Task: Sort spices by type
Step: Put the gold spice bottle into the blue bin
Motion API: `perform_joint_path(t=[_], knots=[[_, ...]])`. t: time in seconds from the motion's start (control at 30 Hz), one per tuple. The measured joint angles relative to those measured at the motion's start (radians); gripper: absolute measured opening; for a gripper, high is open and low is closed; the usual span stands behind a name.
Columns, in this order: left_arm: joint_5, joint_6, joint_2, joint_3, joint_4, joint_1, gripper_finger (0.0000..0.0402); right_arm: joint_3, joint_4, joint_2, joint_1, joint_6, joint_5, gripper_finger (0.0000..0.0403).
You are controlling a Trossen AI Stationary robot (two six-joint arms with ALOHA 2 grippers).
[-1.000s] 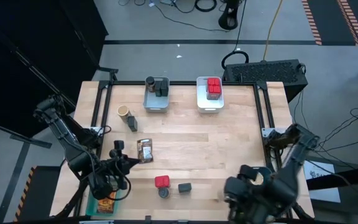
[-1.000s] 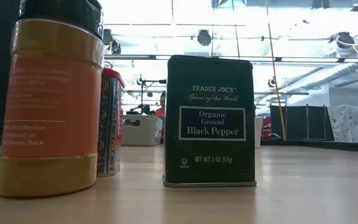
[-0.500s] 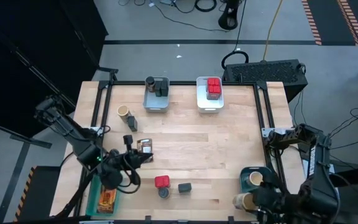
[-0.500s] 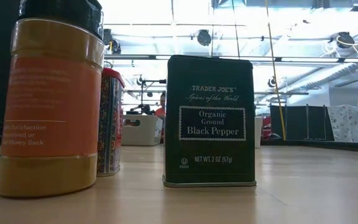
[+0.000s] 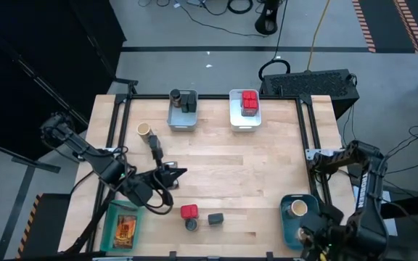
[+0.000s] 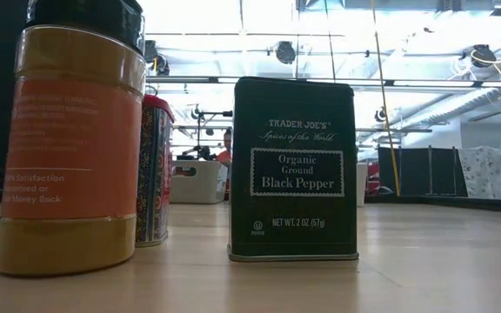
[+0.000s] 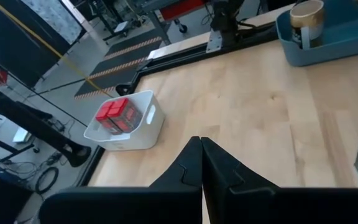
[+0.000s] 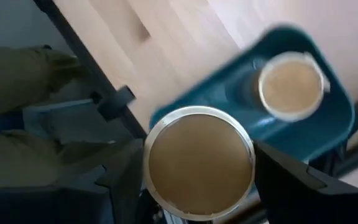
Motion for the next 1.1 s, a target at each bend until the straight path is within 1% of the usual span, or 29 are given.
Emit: perform_joint_path(t=[0.13,0.2,0.3,0.37,0.43,0.6,0.7,0.83,1.1], knots=[[0.026,0.026,0.0,0.0,0.0,0.015,0.0,-0.076,0.008,-0.047,0.045,0.153,0.004,0.0239],[0.03,0.033,0.0,0.0,-0.001,0.015,0.0,-0.123,0.02,-0.064,0.065,0.238,0.03,0.0239],[0.03,0.034,0.0,0.0,-0.001,0.015,0.0,-0.196,0.077,-0.096,0.09,0.344,0.097,0.0239],[0.03,0.04,0.0,0.0,-0.001,0.015,0.0,-0.24,0.102,-0.102,0.098,0.385,0.105,0.0239],[0.03,0.05,0.0,0.0,-0.001,0.015,0.0,-0.283,0.135,-0.101,0.101,0.392,0.097,0.0239],[0.03,0.067,0.0,0.0,-0.001,0.015,0.0,-0.357,0.246,-0.101,0.101,0.401,0.115,0.0239],[0.03,0.067,0.0,0.0,-0.004,0.015,0.0,-0.391,0.281,-0.101,0.101,0.419,0.152,0.0239],[0.03,0.067,0.0,0.0,-0.013,0.015,0.0,-0.434,0.295,-0.101,0.101,0.424,0.134,0.0239],[0.03,0.073,0.0,0.0,-0.014,0.015,0.0,-0.463,0.287,-0.101,0.092,0.427,0.132,0.0239]])
